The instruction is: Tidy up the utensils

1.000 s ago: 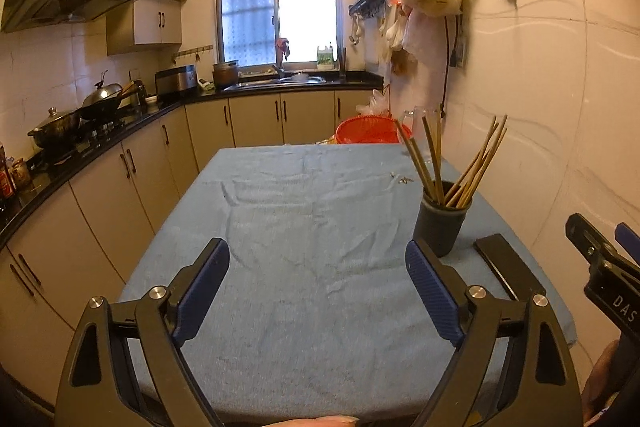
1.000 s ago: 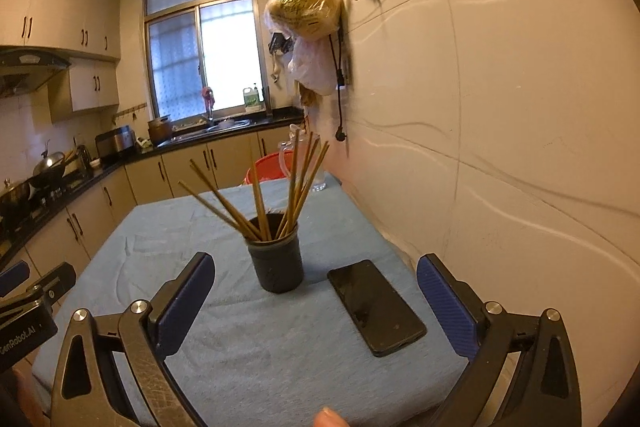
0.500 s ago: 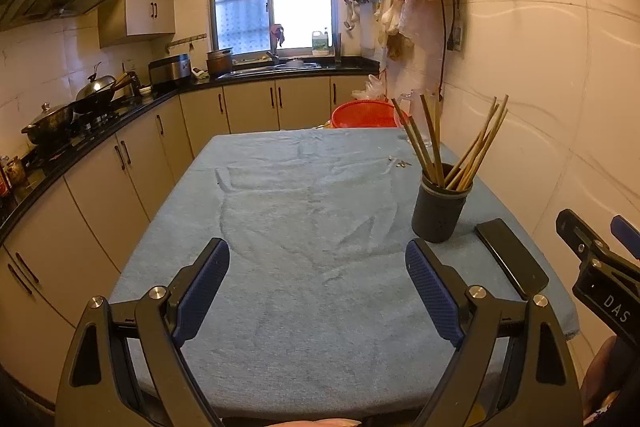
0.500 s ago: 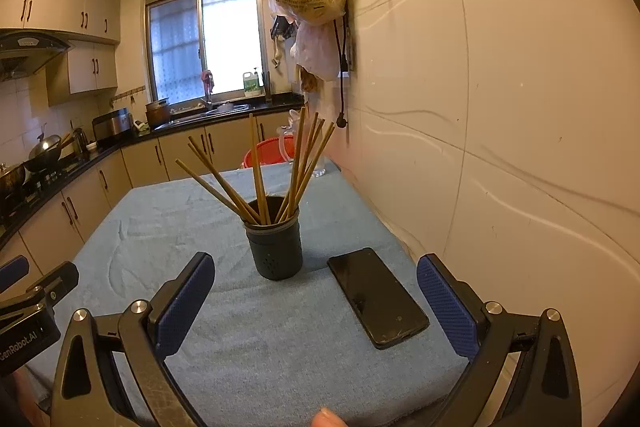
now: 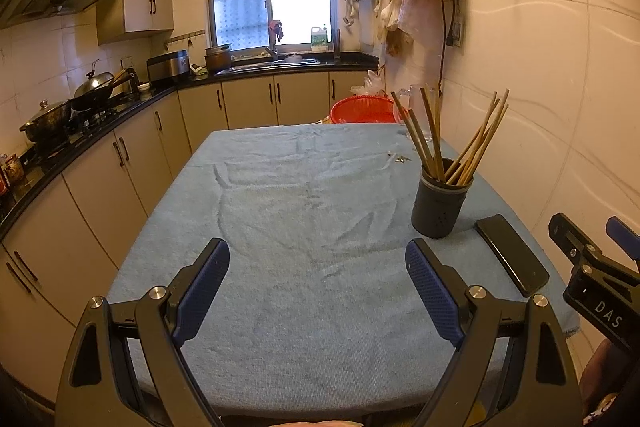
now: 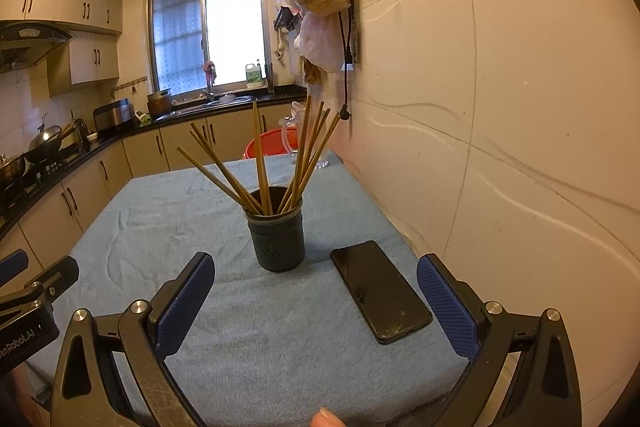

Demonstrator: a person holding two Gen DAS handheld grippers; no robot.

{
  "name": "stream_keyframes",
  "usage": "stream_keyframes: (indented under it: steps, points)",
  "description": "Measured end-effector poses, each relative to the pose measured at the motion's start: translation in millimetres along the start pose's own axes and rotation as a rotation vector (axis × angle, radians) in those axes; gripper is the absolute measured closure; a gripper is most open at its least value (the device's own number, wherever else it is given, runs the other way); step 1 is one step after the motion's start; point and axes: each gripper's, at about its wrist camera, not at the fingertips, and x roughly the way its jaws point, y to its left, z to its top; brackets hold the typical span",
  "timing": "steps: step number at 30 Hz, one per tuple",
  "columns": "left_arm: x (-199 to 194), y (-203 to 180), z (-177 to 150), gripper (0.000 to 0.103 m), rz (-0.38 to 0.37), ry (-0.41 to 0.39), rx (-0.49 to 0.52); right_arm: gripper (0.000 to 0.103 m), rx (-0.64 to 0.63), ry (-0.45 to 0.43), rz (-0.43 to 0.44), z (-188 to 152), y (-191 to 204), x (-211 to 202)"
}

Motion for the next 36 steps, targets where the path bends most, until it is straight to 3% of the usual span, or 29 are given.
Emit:
stream_keyframes:
  steps: [36]
  points:
    - [2.5, 3.0, -5.0, 0.014, -0.006, 0.015, -0.005, 0.000, -0.022, 0.036, 0.002, -4.5, 4.2, 5.6]
